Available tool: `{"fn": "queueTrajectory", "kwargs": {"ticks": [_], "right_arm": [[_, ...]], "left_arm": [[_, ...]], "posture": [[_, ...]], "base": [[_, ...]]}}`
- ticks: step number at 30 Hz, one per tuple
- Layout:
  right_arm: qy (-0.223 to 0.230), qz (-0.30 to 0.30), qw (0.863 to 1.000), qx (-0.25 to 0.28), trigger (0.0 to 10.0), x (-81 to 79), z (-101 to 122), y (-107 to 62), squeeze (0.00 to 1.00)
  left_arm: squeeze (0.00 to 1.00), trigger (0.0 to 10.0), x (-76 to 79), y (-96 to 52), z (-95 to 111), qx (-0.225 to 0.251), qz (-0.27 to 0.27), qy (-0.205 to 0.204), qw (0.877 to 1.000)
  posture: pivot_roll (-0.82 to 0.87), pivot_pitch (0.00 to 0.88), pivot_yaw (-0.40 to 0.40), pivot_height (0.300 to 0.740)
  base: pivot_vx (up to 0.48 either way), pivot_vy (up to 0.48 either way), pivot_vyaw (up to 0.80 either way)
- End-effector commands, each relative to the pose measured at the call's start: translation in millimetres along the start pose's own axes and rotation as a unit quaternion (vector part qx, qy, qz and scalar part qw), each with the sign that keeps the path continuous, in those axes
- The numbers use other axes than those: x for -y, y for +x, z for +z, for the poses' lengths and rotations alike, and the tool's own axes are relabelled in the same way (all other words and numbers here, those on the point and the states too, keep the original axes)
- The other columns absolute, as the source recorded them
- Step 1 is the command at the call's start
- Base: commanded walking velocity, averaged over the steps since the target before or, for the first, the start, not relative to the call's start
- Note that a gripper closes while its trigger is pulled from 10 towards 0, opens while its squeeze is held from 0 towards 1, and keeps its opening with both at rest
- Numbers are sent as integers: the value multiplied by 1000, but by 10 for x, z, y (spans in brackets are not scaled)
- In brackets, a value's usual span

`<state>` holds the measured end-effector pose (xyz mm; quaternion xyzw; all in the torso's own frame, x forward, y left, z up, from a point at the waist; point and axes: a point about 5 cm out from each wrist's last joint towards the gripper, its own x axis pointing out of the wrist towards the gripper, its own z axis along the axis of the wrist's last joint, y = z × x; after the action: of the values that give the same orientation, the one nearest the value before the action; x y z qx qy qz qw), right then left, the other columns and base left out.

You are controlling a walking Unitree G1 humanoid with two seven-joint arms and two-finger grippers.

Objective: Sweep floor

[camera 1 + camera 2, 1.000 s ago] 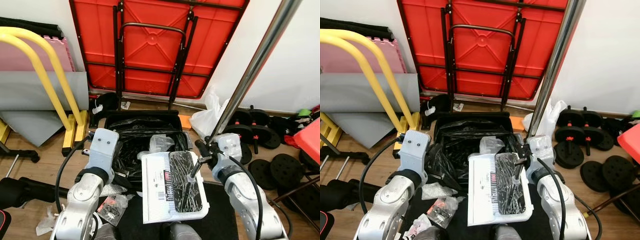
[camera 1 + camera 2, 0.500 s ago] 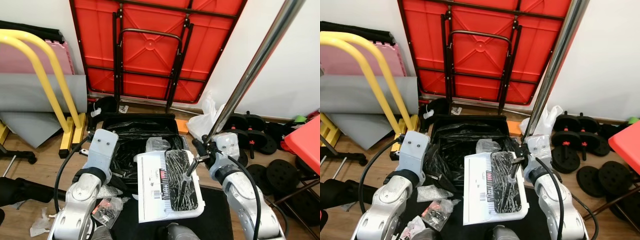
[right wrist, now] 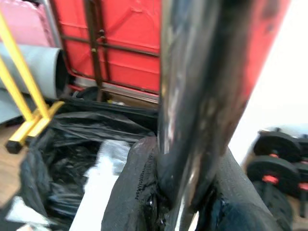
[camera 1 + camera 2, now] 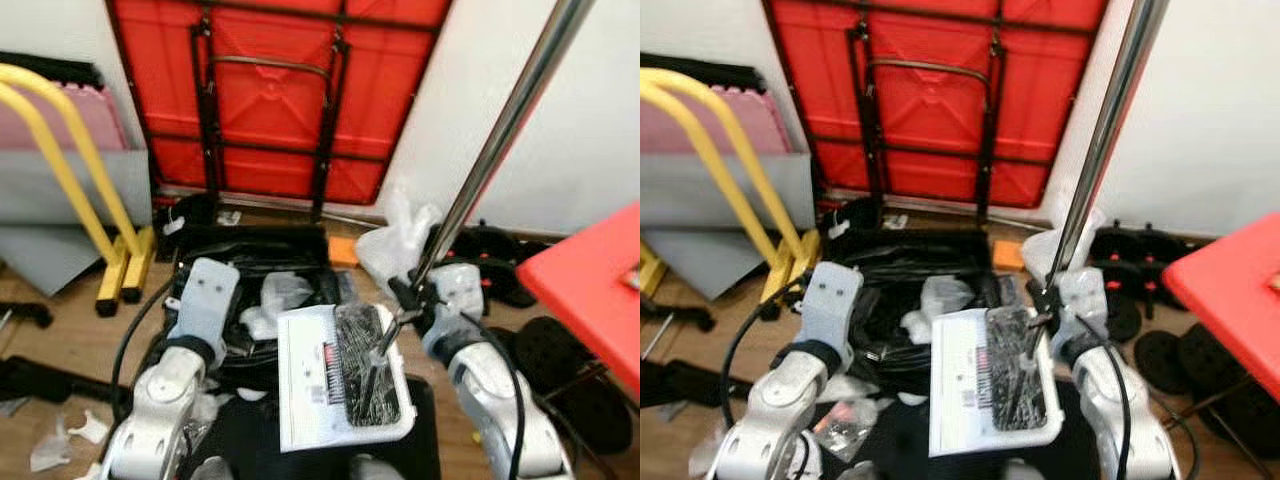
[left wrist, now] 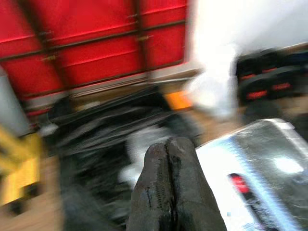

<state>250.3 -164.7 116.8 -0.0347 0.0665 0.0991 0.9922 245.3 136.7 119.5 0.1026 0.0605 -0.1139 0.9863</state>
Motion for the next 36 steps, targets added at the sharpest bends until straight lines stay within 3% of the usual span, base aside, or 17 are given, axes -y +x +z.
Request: {"fn": "queueTrajectory", "kwargs": {"ticks": [1,18,31,36], "right_arm": [[-11,-9,999,39,10000,36,144,-5,0],[-12,-10,999,37,10000,47,144,-6,0],[-13,-9,999,36,10000,42,139,-12,0],[-13,-9,999,36,10000,43,139,-11,0]], "left_arm": [[0,10000,-37,-9,-31,-8,6,0,1000],[0,10000,-89,15,-52,-20,23,-22,999],[0,10000,-92,16,-61,-23,26,-25,999],[0,10000,-90,17,-61,-23,27,-23,999]], "posture": [[-97,115,-137,740],[-102,118,-141,740],[-102,118,-141,740],[-102,116,-143,740]], "base": [[0,0,0],[0,0,0],[0,438,0],[0,0,0]]}}
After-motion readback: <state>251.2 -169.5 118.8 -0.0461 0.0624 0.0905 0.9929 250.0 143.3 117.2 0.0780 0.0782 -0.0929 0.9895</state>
